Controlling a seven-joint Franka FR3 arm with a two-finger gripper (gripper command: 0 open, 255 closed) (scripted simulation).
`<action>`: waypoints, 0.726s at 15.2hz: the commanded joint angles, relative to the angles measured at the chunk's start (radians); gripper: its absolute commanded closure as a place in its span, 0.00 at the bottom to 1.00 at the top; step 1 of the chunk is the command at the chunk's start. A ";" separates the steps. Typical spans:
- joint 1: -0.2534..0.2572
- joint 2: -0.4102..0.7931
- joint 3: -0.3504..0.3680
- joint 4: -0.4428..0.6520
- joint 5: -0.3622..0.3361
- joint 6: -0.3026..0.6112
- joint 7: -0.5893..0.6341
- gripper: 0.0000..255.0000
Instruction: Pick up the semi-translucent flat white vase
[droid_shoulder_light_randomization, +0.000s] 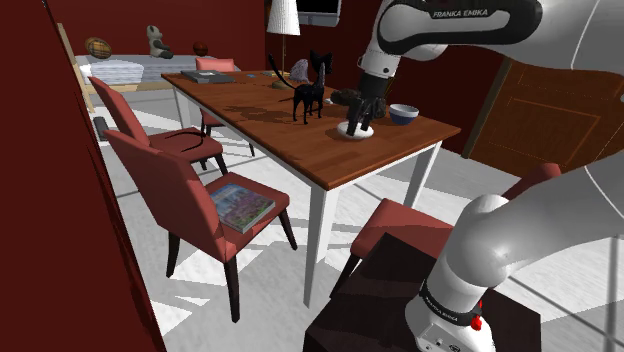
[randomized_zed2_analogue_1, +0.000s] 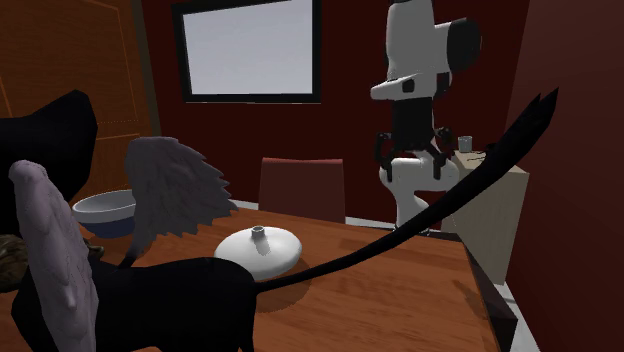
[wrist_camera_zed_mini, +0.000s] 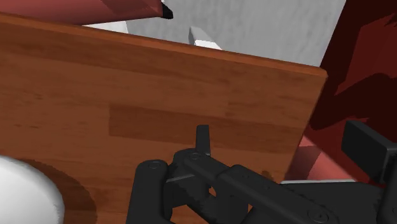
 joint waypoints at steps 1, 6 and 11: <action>-0.005 0.049 -0.039 0.041 -0.012 0.011 -0.052 0.00; -0.013 0.181 -0.136 0.144 -0.018 0.045 -0.181 0.00; -0.017 0.335 -0.231 0.277 0.013 0.065 -0.318 0.00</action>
